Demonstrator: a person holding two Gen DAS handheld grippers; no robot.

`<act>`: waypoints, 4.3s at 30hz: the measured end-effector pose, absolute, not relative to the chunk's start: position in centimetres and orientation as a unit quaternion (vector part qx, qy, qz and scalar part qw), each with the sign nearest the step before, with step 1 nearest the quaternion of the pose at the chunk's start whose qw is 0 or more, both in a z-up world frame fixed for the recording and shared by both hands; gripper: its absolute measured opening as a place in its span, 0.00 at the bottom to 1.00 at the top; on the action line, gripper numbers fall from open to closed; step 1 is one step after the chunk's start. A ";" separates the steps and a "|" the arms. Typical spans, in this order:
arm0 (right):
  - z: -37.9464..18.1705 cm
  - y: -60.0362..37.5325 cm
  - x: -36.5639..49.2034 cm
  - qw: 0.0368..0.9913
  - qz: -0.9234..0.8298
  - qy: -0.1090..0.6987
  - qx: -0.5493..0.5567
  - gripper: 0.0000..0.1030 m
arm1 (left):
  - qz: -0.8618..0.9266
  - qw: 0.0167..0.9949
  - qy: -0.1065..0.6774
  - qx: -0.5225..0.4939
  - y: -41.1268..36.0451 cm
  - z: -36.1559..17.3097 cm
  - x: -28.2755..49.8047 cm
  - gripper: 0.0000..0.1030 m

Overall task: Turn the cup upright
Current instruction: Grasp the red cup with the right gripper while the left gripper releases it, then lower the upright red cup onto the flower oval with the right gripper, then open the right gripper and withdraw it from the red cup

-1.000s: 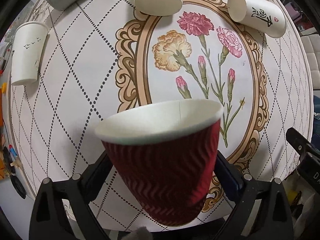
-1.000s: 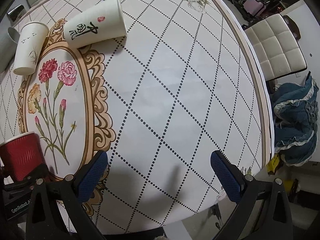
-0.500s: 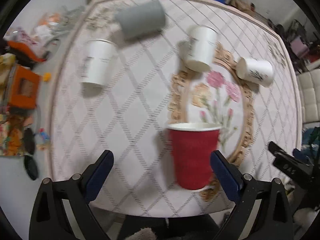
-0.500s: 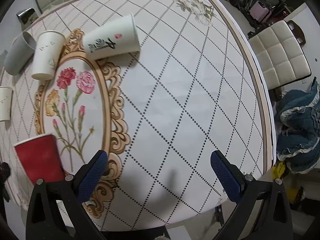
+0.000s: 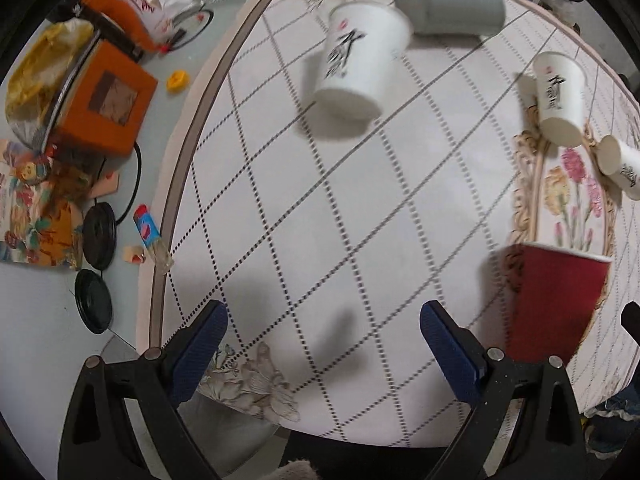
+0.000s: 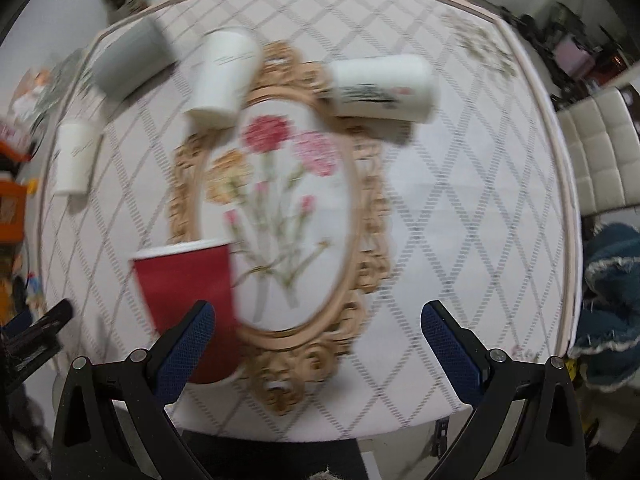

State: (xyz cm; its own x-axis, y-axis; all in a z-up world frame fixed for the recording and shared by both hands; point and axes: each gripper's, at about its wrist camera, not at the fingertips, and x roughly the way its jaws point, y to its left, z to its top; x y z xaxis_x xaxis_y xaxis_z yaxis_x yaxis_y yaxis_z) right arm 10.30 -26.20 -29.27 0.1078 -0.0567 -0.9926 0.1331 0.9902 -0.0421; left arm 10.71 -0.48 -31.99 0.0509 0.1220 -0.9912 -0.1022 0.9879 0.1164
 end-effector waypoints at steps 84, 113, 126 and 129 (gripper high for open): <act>-26.1 -21.0 2.3 0.879 -0.100 0.466 0.031 0.98 | 0.001 0.769 0.636 0.061 -3.1 -27.8 6.7 0.99; -1.3 -24.2 -16.3 0.917 -0.080 0.389 0.017 1.00 | 0.003 0.893 0.449 0.025 -3.3 -3.0 -8.9 0.99; 0.4 -23.8 -18.5 0.919 -0.063 0.388 0.018 1.00 | 0.015 0.900 0.434 0.016 -2.5 -1.2 -11.0 0.99; 0.3 -23.8 -18.6 0.919 -0.060 0.389 0.019 1.00 | 0.016 0.900 0.434 0.016 -2.5 -1.2 -11.1 0.99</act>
State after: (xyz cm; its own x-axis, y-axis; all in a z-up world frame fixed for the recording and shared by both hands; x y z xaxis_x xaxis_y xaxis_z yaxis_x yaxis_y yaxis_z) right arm -18.64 -23.81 0.35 0.6908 -0.0953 -0.7168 0.1255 0.9920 -0.0109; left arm -11.13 -2.49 -1.22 0.6221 0.0424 -0.7818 -0.0143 0.9990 0.0427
